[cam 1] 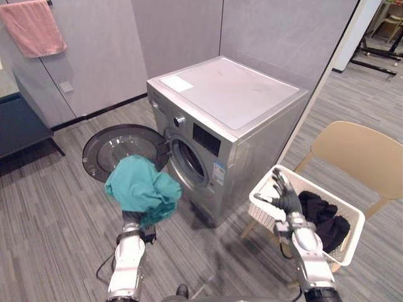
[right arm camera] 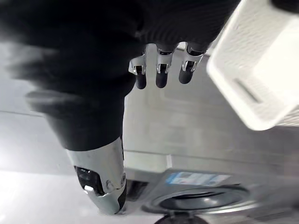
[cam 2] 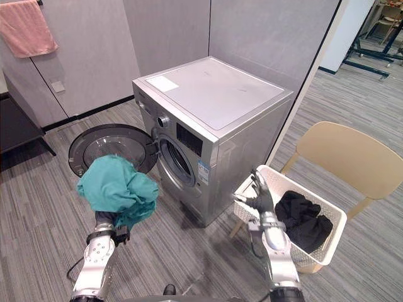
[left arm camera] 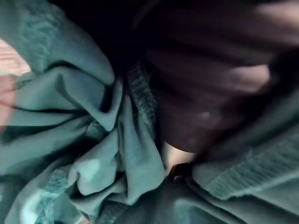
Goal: Pick up the laundry basket with both hands and put the clothes into the washing machine.
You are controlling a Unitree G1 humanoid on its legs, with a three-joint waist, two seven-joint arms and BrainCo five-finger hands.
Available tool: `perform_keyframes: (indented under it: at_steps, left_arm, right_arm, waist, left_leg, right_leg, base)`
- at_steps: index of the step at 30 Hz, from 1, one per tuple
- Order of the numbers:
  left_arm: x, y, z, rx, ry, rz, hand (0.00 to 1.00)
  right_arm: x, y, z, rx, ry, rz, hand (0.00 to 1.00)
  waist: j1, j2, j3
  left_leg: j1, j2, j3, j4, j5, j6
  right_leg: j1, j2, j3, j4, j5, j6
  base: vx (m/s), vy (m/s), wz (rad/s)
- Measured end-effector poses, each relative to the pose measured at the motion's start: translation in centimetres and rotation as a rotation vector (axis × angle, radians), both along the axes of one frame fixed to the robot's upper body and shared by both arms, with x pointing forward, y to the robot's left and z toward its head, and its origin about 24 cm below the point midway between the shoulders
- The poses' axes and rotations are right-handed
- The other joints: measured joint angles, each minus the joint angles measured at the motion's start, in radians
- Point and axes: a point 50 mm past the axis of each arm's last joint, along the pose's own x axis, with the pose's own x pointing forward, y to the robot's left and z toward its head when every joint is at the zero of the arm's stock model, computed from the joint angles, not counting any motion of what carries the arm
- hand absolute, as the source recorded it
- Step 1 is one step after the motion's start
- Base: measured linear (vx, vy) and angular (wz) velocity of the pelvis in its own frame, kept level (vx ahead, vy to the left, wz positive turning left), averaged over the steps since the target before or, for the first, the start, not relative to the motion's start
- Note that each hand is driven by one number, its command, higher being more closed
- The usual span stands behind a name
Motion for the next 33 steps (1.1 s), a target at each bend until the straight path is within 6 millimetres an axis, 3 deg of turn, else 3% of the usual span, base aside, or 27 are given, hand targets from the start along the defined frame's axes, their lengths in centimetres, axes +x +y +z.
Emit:
perform_keyframes:
  at_steps: [4,7,8,9,11,13,14,15,17,19,21,22,23,24,25,26,27,29,31,32,33]
  left_arm:
    - [-1.2,1.1,-2.3,-0.039,0.111,0.035,1.00]
    - [-2.2,1.3,-4.3,-0.084,0.216,0.046,1.00]
    - [-2.3,1.3,-4.4,-0.087,0.227,0.049,1.00]
    - [-2.4,1.3,-4.7,-0.098,0.244,0.055,1.00]
    - [-2.3,1.0,-4.7,-0.114,0.244,0.046,1.00]
    - [-2.4,0.8,-4.9,-0.121,0.252,0.045,1.00]
    - [-2.9,0.9,-5.3,-0.126,0.272,0.053,1.00]
    - [-3.2,1.0,-5.7,-0.129,0.292,0.064,1.00]
    - [-3.6,1.2,-5.9,-0.128,0.307,0.069,1.00]
    - [-3.9,1.0,-6.1,-0.134,0.319,0.068,1.00]
    - [-5.3,0.8,-6.8,-0.150,0.362,0.081,1.00]
    - [-5.6,0.8,-6.9,-0.149,0.369,0.085,1.00]
    - [-5.8,0.9,-6.9,-0.146,0.377,0.088,1.00]
    - [-5.5,1.0,-6.6,-0.138,0.369,0.081,1.00]
    - [-5.4,1.1,-6.4,-0.129,0.357,0.080,1.00]
    - [-5.1,1.3,-6.0,-0.118,0.338,0.082,1.00]
    - [-4.8,1.6,-5.6,-0.101,0.325,0.086,1.00]
    - [-4.0,1.8,-5.2,-0.089,0.303,0.074,1.00]
    - [-2.7,1.1,-4.8,-0.093,0.275,0.045,1.00]
    - [-2.4,0.8,-4.7,-0.094,0.270,0.026,1.00]
    - [-2.0,0.0,-4.7,-0.092,0.270,-0.008,1.00]
  right_arm:
    - [-2.6,-1.1,-4.6,0.005,0.238,-0.042,0.00]
    - [-5.2,-1.9,-7.9,0.018,0.432,-0.090,0.00]
    - [-5.5,-2.0,-8.2,0.020,0.451,-0.098,0.00]
    - [-6.1,-2.2,-8.6,0.018,0.478,-0.130,0.00]
    - [-6.8,-3.0,-8.9,-0.007,0.503,-0.174,0.00]
    - [-6.8,-3.3,-9.2,-0.031,0.523,-0.189,0.00]
    - [-6.6,-3.8,-9.3,-0.046,0.538,-0.196,0.00]
    - [-6.3,-3.6,-9.3,-0.046,0.543,-0.204,0.00]
    - [-5.3,-2.7,-9.2,-0.026,0.522,-0.186,0.00]
    - [-4.7,-1.8,-9.2,-0.003,0.516,-0.176,0.00]
    - [-4.8,-1.7,-9.4,-0.001,0.526,-0.174,0.00]
    - [-4.9,-1.7,-9.4,-0.002,0.528,-0.171,0.00]
    - [-5.2,-1.6,-9.6,-0.006,0.543,-0.167,0.00]
    - [-5.5,-1.2,-9.8,-0.005,0.558,-0.154,0.00]
    - [-5.7,-0.9,-9.9,-0.003,0.564,-0.144,0.00]
    - [-5.9,-0.4,-10.1,0.007,0.571,-0.132,0.00]
    - [-5.9,0.0,-10.1,0.018,0.570,-0.131,0.00]
    - [-5.9,-0.1,-10.0,0.017,0.560,-0.139,0.00]
    - [-6.0,-0.5,-9.9,0.003,0.559,-0.151,0.00]
    - [-6.3,-0.8,-10.0,-0.006,0.566,-0.160,0.00]
    - [-7.1,-1.1,-10.2,-0.015,0.581,-0.166,0.00]
  waist:
    - [-0.002,0.007,0.004]
    - [-0.013,0.017,0.025]
    - [-0.012,0.017,0.034]
    - [-0.018,0.021,0.046]
    - [-0.021,0.006,0.057]
    - [-0.018,0.023,0.064]
    - [-0.015,0.028,0.070]
    - [-0.016,0.025,0.074]
    - [-0.011,0.002,0.095]
    - [0.013,-0.025,0.113]
    - [0.011,-0.029,0.119]
    - [0.010,-0.032,0.121]
    - [0.006,-0.031,0.130]
    - [0.003,-0.025,0.144]
    - [-0.001,-0.024,0.152]
    - [-0.020,-0.019,0.159]
    - [-0.035,-0.030,0.164]
    - [-0.052,-0.041,0.171]
    - [-0.076,-0.038,0.173]
    - [-0.089,-0.041,0.173]
    - [-0.109,-0.036,0.165]
  left_leg:
    - [-0.056,0.001,-0.021,0.001,-0.001,-0.010]
    - [-0.132,-0.013,-0.094,0.023,0.023,-0.015]
    - [-0.138,-0.017,-0.100,0.026,0.023,-0.015]
    - [-0.168,-0.009,-0.023,0.035,-0.005,0.028]
    - [-0.192,0.014,0.168,0.056,-0.033,0.073]
    - [-0.202,0.042,0.316,0.090,-0.028,0.076]
    - [-0.212,0.051,0.363,0.115,0.026,0.055]
    - [-0.215,0.028,0.352,0.128,0.015,0.057]
    - [-0.225,0.014,0.331,0.178,-0.034,0.062]
    - [-0.250,0.001,0.330,0.285,-0.131,0.070]
    - [-0.266,-0.019,0.316,0.408,-0.249,0.084]
    - [-0.259,-0.027,0.315,0.423,-0.269,0.089]
    - [-0.238,-0.037,0.304,0.439,-0.299,0.103]
    - [-0.208,-0.035,0.283,0.448,-0.324,0.117]
    - [-0.191,-0.032,0.269,0.447,-0.331,0.122]
    - [-0.163,-0.029,0.244,0.433,-0.343,0.122]
    - [-0.124,-0.034,0.233,0.399,-0.349,0.121]
    - [-0.070,-0.052,0.212,0.349,-0.359,0.119]
    - [-0.029,-0.064,0.175,0.310,-0.364,0.105]
    - [0.010,-0.075,0.142,0.301,-0.376,0.085]
    - [0.041,-0.069,0.105,0.322,-0.399,0.051]
  right_leg:
    - [-0.037,0.010,-0.020,-0.012,0.005,-0.003]
    - [-0.051,-0.009,-0.122,-0.001,-0.007,-0.003]
    - [-0.048,-0.015,-0.139,0.005,-0.014,-0.005]
    - [-0.036,-0.038,-0.212,0.015,-0.023,-0.006]
    - [-0.021,-0.074,-0.293,0.010,-0.027,0.002]
    - [-0.012,-0.097,-0.335,0.028,-0.034,0.015]
    - [-0.005,-0.107,-0.345,0.039,-0.043,0.029]
    - [0.009,-0.122,-0.348,0.039,-0.042,0.041]
    - [0.041,-0.135,-0.344,0.011,-0.036,0.059]
    - [0.059,-0.170,-0.337,0.034,-0.050,0.097]
    - [0.025,-0.260,-0.276,0.222,-0.058,0.109]
    - [-0.001,-0.287,-0.245,0.297,-0.049,0.093]
    - [-0.080,-0.325,-0.151,0.465,0.010,0.001]
    - [-0.155,-0.308,-0.026,0.610,0.016,-0.021]
    - [-0.183,-0.275,0.022,0.650,-0.019,0.008]
    - [-0.247,-0.201,0.075,0.686,-0.073,0.022]
    - [-0.305,-0.144,0.091,0.656,-0.098,0.027]
    - [-0.394,-0.080,0.080,0.533,-0.099,0.039]
    - [-0.435,-0.035,0.037,0.279,-0.024,0.043]
    - [-0.435,-0.002,0.045,0.134,0.086,-0.012]
    - [-0.414,0.011,0.068,0.144,0.182,-0.104]
  base:
    - [0.01,-0.019,0.19]
    - [0.03,-0.034,0.74]
    - [0.02,-0.026,1.28]
    - [0.00,-0.011,1.13]
    - [0.07,0.026,1.32]
    - [0.17,0.066,0.94]
    - [0.22,0.081,0.76]
    - [0.18,0.076,0.59]
    - [0.17,0.101,0.40]
    - [0.17,0.137,0.15]
    - [0.23,0.191,0.13]
    - [0.25,0.207,0.13]
    - [0.22,0.171,0.20]
    - [0.33,0.218,0.27]
    - [0.34,0.167,0.45]
    - [0.37,0.109,0.47]
    - [0.33,0.070,0.45]
    - [0.38,0.029,0.45]
    - [0.47,-0.016,0.78]
    - [0.57,-0.064,1.17]
    - [0.63,-0.086,1.06]
